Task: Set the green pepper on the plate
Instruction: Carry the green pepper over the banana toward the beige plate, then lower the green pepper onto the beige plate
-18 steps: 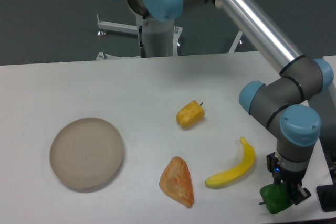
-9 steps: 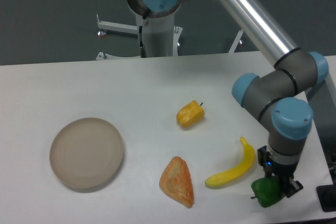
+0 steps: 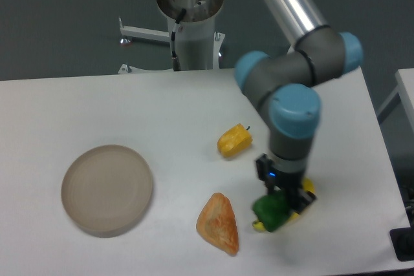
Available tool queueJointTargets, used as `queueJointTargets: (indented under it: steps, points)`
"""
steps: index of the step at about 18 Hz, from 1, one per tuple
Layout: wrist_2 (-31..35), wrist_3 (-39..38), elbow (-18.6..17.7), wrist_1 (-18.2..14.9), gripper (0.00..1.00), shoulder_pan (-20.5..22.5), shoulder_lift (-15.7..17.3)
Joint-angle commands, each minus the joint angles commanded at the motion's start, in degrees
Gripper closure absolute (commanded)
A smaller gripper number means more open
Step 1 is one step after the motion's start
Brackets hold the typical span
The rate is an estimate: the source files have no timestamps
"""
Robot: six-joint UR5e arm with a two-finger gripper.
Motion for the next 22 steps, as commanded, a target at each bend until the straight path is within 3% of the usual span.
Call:
queueJointTargets:
  steps: [5,15,20,22]
  points:
    - [-0.1,-13.1,-5.1,0.3,0.77,-6.8,3.6]
    - [0.2,-26.9,-9.6,1.1,0.77,-15.1,3.5]
    - [-0.3,-30.5,-11.8,6.1,0.77,-17.1,2.2]
    - [-1.2,-30.6,-13.5,9.6,0.77,-17.5,1.5]
